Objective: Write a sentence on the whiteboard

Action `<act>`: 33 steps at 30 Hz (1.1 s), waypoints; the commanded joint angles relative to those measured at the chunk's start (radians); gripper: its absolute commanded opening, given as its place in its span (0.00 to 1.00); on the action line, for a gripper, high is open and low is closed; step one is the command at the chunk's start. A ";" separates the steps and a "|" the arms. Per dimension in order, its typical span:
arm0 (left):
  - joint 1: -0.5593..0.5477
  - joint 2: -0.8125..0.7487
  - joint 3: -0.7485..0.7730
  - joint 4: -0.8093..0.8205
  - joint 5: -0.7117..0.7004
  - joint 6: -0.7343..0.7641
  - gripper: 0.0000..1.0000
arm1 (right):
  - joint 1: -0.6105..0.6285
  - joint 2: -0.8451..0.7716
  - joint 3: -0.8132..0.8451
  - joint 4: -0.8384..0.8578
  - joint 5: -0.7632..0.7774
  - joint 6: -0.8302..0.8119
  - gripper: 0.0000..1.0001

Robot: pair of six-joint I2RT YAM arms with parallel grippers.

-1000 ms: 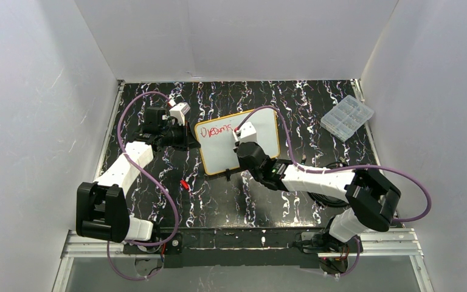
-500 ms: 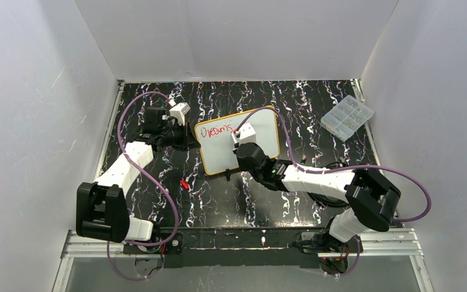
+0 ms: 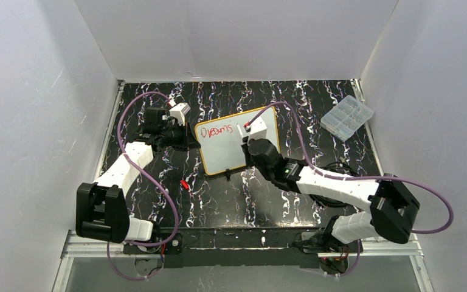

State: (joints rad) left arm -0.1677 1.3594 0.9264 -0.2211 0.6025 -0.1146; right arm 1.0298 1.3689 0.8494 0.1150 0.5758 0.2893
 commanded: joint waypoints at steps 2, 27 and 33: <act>-0.009 -0.044 0.010 -0.027 0.022 0.009 0.00 | -0.068 -0.039 -0.029 0.013 -0.019 -0.042 0.01; -0.009 -0.038 0.011 -0.029 0.023 0.012 0.00 | -0.126 0.036 0.023 0.014 -0.123 -0.065 0.01; -0.009 -0.040 0.012 -0.030 0.024 0.012 0.00 | -0.133 0.049 0.041 0.004 -0.130 -0.065 0.01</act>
State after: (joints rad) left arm -0.1677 1.3594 0.9264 -0.2214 0.6025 -0.1146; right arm 0.9051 1.4055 0.8364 0.1051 0.4469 0.2321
